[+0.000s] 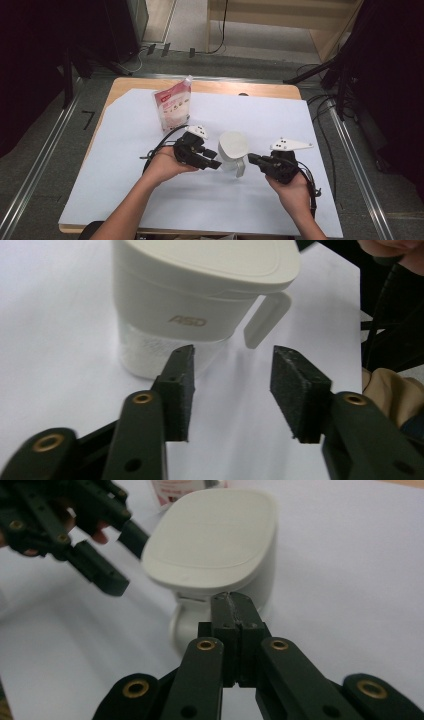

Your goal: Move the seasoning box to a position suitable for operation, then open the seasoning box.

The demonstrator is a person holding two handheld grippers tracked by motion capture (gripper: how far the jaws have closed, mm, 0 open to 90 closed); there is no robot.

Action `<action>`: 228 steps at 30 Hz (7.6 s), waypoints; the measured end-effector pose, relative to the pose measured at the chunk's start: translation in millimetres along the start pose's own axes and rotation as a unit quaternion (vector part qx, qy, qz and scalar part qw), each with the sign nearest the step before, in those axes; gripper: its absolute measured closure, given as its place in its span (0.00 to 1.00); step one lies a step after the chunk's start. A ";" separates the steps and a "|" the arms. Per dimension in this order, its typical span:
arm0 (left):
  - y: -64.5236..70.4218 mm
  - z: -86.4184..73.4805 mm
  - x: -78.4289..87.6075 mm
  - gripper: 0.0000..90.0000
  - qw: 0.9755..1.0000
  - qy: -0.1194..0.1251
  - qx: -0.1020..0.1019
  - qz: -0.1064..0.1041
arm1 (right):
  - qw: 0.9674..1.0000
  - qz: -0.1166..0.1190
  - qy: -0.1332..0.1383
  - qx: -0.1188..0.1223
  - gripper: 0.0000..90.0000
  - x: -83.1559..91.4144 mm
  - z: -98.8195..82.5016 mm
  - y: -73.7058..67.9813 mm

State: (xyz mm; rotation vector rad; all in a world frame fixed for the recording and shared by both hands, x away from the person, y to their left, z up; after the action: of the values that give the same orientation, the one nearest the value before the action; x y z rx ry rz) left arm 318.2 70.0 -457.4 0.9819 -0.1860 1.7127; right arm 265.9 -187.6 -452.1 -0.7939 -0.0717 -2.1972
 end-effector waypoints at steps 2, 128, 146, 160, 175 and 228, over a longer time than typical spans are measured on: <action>-3.8 -0.2 2.5 0.54 1.000 0.003 0.004 0.003 | 1.000 0.006 -0.003 0.006 1.00 -0.4 -1.2 -5.9; -29.2 51.1 -18.0 0.23 0.999 -0.014 -0.043 -0.018 | 0.997 -0.025 -0.064 -0.042 1.00 -8.4 2.8 80.4; -26.2 61.2 -46.6 0.18 0.997 -0.016 -0.077 -0.018 | 0.996 -0.035 -0.057 -0.051 1.00 -11.9 2.1 81.6; -24.7 66.5 -52.4 0.15 0.996 -0.033 -0.081 -0.014 | 0.996 -0.045 -0.048 -0.053 1.00 -11.4 -0.3 78.7; -17.9 72.0 -44.9 0.17 0.995 -0.027 -0.094 0.004 | 0.996 -0.052 -0.047 -0.051 1.00 -11.9 -0.3 77.2; -0.5 78.7 -37.5 0.20 0.992 -0.024 -0.114 0.040 | 0.996 -0.059 -0.055 -0.042 1.00 -14.6 -1.4 73.1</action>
State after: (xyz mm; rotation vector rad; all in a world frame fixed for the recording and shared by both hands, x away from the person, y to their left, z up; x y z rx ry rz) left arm 361.1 -1.7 -432.5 0.8572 -0.4479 1.6976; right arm 323.3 -229.0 -475.8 -0.9798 -0.0843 -2.2788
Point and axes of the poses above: each handheld gripper's, and its own axes: x roughly backward along the jaws, z roughly out of its top, y roughly to its right, the point moved 2 cm from there along -x, roughly forward along the jaws, and after that the axes turned 3 degrees about x, right-handed, at the moved point
